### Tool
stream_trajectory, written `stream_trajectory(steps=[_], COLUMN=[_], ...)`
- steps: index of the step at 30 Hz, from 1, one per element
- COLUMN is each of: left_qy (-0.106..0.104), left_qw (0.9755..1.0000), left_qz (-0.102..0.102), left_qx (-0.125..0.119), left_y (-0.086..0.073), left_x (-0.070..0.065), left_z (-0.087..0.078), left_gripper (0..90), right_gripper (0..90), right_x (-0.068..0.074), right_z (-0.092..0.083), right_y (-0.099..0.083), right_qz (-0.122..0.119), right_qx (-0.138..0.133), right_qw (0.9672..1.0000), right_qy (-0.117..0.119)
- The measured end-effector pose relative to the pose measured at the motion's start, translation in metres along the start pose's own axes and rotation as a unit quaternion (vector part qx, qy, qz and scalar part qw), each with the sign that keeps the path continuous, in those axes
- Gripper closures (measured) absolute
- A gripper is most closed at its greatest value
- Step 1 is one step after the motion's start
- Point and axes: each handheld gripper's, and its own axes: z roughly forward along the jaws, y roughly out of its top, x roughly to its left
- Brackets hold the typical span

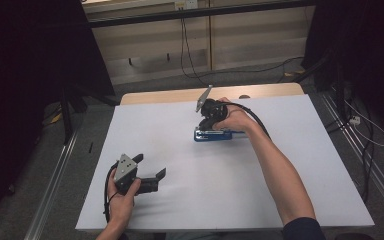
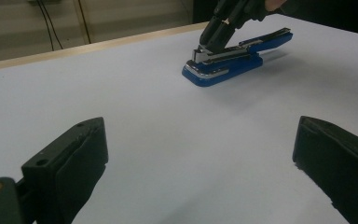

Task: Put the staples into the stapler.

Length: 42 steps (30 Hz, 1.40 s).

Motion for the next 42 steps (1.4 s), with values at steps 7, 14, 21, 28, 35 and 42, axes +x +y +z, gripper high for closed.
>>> stream_trajectory(steps=[7, 14, 21, 28, 35, 42], left_qy=[-0.001, -0.001, 0.002, 0.002, 0.002, 0.002], left_qw=[1.0, 1.0, 1.0, 1.0, 1.0, 1.0], left_qz=[-0.001, -0.002, -0.001, -0.001, -0.002, -0.001], left_qx=[0.001, 0.0, 0.001, 0.001, -0.001, 0.0], left_y=[0.0, 0.0001, -0.0001, -0.0001, 0.0, -0.0001], left_x=[0.0001, 0.0004, 0.0008, 0.0005, 0.0009, 0.0005], left_z=[-0.0003, -0.0004, -0.0005, -0.0006, -0.001, -0.0006], left_gripper=[3.4, 3.4, 3.2, 3.2, 3.2, 3.2], right_gripper=[79.2, 79.2, 79.1, 78.6, 77.1, 76.9], right_x=[-0.0008, -0.001, -0.0018, -0.0021, -0.0019, -0.0019], right_z=[0.0009, 0.0018, 0.0029, 0.003, 0.0037, 0.0038], right_y=[0.0015, 0.003, 0.0026, 0.0022, 0.0029, 0.0024], right_qz=[-0.002, -0.004, -0.003, 0.0, 0.005, 0.004], right_qx=[0.007, 0.013, 0.011, 0.01, 0.012, 0.012], right_qw=[1.0, 0.9999, 0.9999, 0.9999, 0.9999, 0.9999], right_qy=[0.002, 0.004, 0.004, 0.005, 0.003, 0.002])
